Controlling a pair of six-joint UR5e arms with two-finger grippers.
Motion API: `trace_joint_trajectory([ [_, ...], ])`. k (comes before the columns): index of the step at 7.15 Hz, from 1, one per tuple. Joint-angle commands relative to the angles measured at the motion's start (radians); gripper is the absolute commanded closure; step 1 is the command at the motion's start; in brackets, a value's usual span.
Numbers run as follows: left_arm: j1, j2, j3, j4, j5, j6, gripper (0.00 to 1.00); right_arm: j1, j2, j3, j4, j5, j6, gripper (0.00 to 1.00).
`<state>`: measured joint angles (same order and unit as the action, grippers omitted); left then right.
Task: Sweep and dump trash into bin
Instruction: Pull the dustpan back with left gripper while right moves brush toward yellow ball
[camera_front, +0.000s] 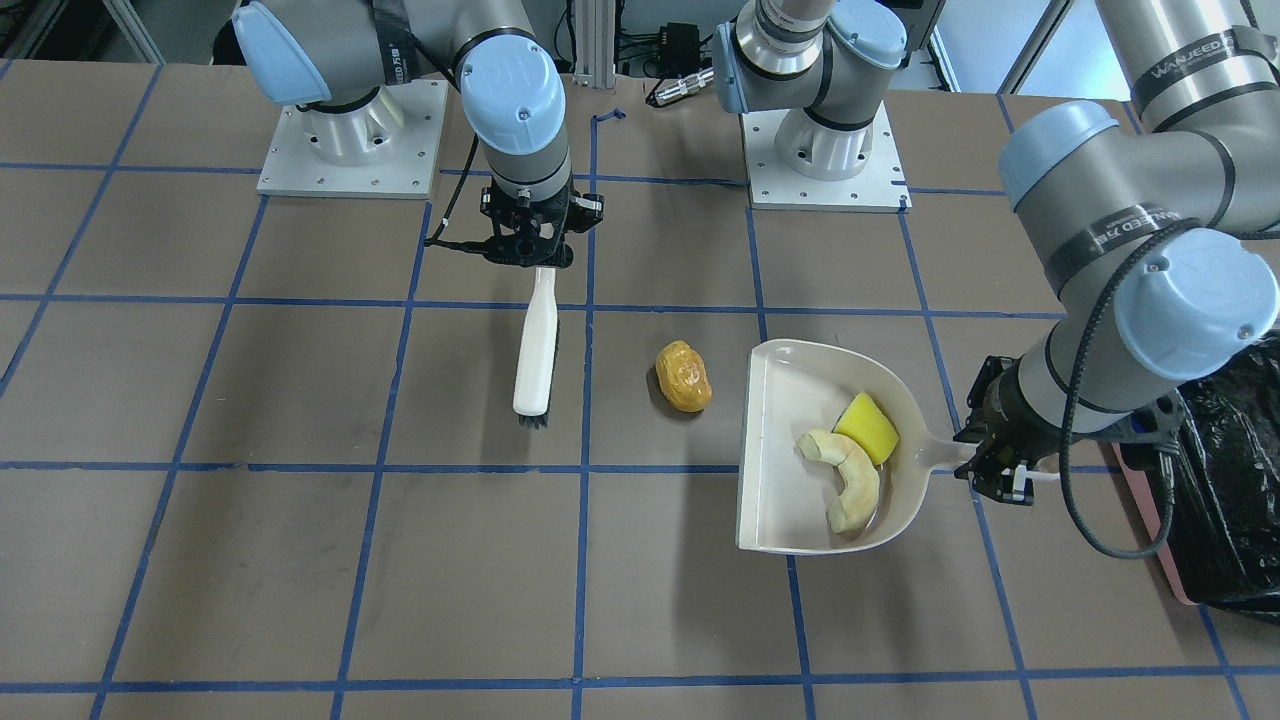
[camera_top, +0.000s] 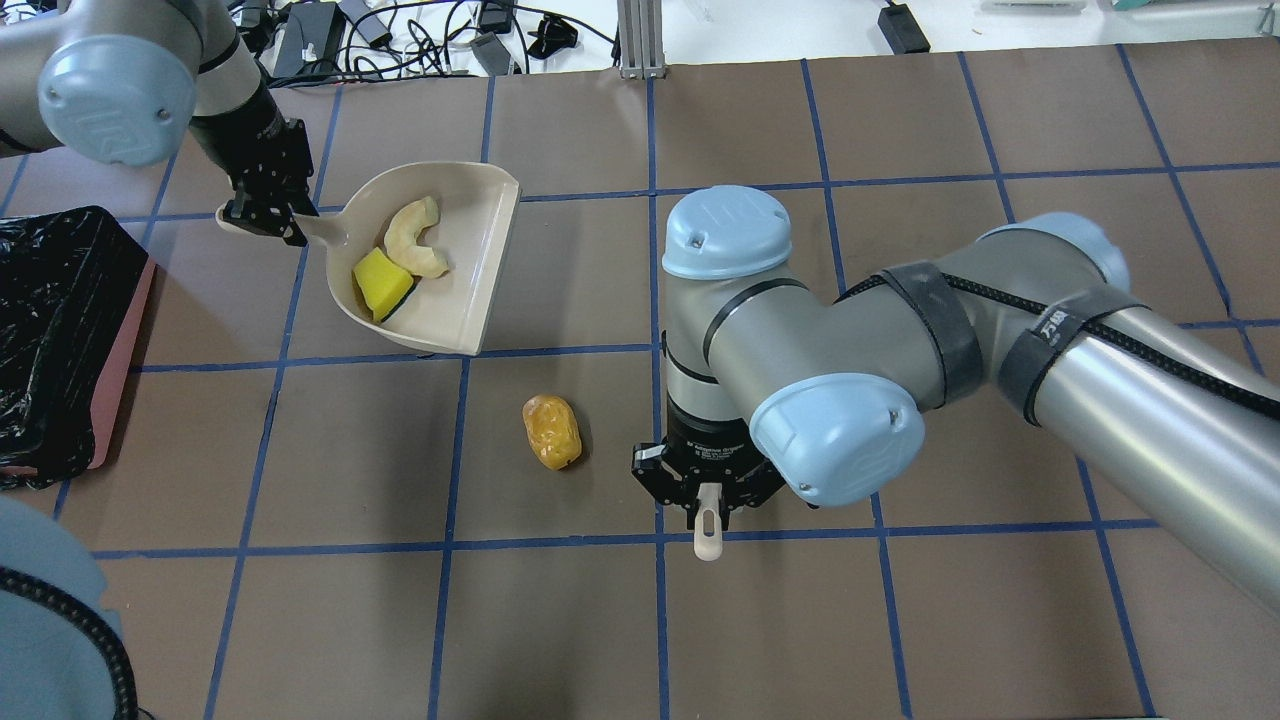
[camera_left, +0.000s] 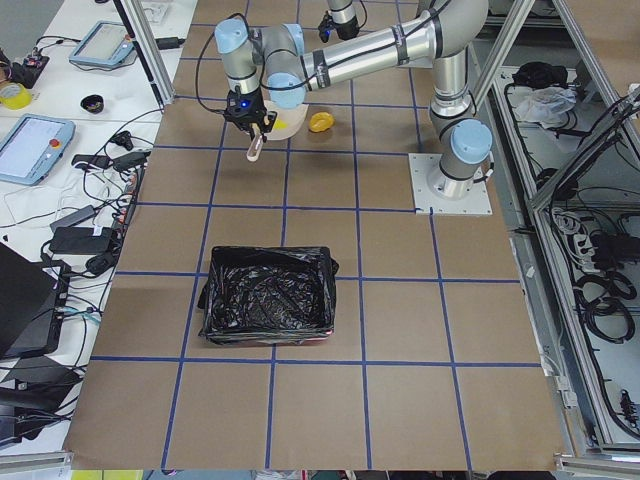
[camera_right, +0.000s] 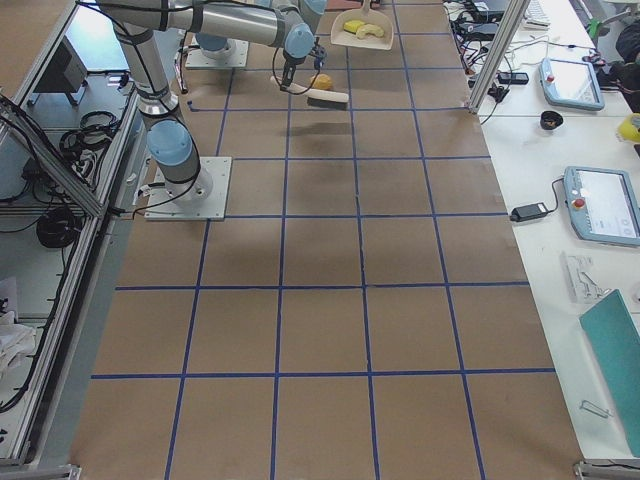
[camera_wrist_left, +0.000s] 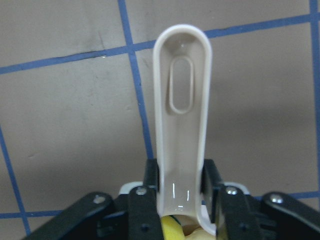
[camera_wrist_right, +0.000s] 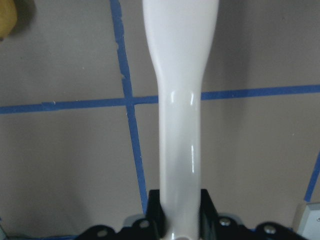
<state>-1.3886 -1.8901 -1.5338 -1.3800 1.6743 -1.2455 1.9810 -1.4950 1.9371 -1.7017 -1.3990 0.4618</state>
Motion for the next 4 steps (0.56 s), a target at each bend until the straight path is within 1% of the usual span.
trace_joint_trajectory([
  [1, 0.035, 0.090, -0.203, 0.094, 0.038, 0.017, 1.00, 0.027, -0.013, 0.042, -0.035, 0.009, 0.063, 0.98],
  [2, 0.049, 0.121, -0.313, 0.202, 0.047, 0.017, 1.00, 0.065, -0.007, 0.042, -0.059, 0.009, 0.104, 0.98],
  [3, 0.068, 0.138, -0.424, 0.340, 0.071, 0.008, 1.00, 0.103, 0.004, 0.043, -0.091, 0.009, 0.162, 0.98],
  [4, 0.074, 0.152, -0.507, 0.436, 0.115, 0.001, 1.00, 0.120, 0.018, 0.048, -0.129, 0.012, 0.172, 0.97],
])
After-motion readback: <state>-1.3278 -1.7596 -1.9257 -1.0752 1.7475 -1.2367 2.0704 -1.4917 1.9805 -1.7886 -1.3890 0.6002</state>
